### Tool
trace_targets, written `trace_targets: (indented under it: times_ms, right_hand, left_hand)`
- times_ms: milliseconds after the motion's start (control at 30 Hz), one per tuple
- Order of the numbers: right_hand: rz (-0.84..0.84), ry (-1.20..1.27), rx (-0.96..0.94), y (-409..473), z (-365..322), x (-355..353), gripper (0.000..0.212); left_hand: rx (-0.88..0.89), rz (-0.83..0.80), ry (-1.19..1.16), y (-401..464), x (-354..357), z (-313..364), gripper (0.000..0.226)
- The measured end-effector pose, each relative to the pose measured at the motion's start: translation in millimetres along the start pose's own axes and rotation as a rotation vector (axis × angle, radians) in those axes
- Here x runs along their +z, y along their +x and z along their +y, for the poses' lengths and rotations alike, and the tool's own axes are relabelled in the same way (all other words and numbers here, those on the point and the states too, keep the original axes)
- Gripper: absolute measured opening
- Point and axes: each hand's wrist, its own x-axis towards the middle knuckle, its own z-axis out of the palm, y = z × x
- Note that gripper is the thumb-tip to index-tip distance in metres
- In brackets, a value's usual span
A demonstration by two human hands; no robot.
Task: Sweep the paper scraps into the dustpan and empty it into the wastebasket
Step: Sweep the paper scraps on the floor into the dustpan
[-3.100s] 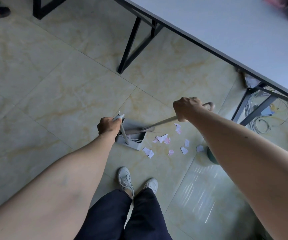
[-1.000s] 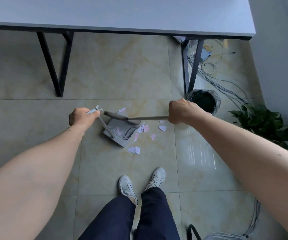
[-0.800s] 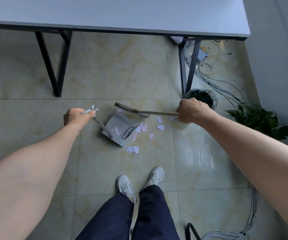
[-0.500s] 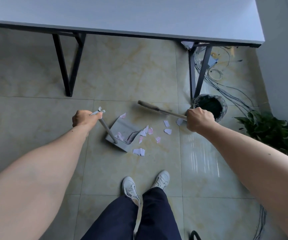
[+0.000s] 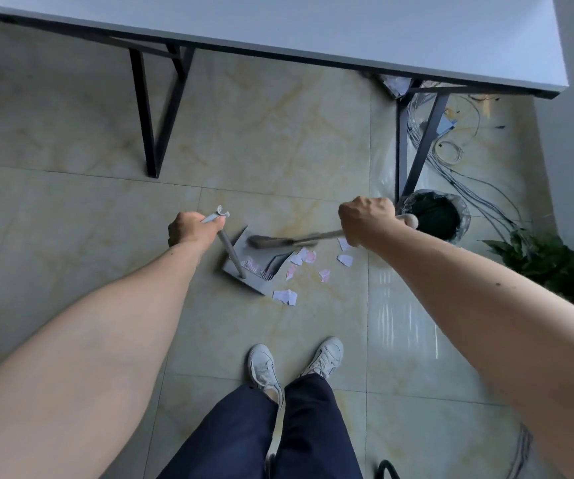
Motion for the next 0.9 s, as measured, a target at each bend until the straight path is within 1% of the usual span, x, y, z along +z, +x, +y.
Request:
trace_targets:
  times_ms: [100,200,367,500,567,733,800,900]
  right_hand:
    - [0.033,-0.028,-0.011,-7.9,12.5,-18.3,0.015]
    - [0.081,-0.067,-0.012,-16.1,21.3,-29.0,0.015]
    - [0.128,-0.043,0.021,-33.1,36.9,-32.0,0.012]
    - [0.133,0.023,0.095,-45.2,50.1,-18.2,0.012]
    - [0.112,0.053,0.140,-50.7,56.0,-7.6,0.019]
    - [0.043,0.203,0.215,-61.0,71.6,22.3,0.027]
    - [0.034,0.257,0.233,-63.0,76.9,36.4,0.024]
    - [0.028,0.317,0.276,-65.9,83.4,54.0,0.012]
  left_hand:
    - [0.010,-0.015,0.010,-1.3,-2.1,-2.8,0.034]
    - [0.013,-0.028,-0.004,-3.7,-4.5,-7.0,0.033]
    - [0.013,-0.032,-0.022,-8.2,-13.7,-11.9,0.036]
    - [0.015,-0.039,-0.016,-4.6,-28.6,-14.0,0.045]
    - [0.023,-0.036,-0.008,-5.5,-36.0,-15.1,0.050]
    - [0.052,-0.042,0.023,-8.7,-51.4,-14.4,0.047]
    - [0.071,-0.063,0.044,-10.2,-55.5,-15.4,0.046]
    - [0.101,-0.086,0.101,-13.7,-57.9,-18.6,0.047]
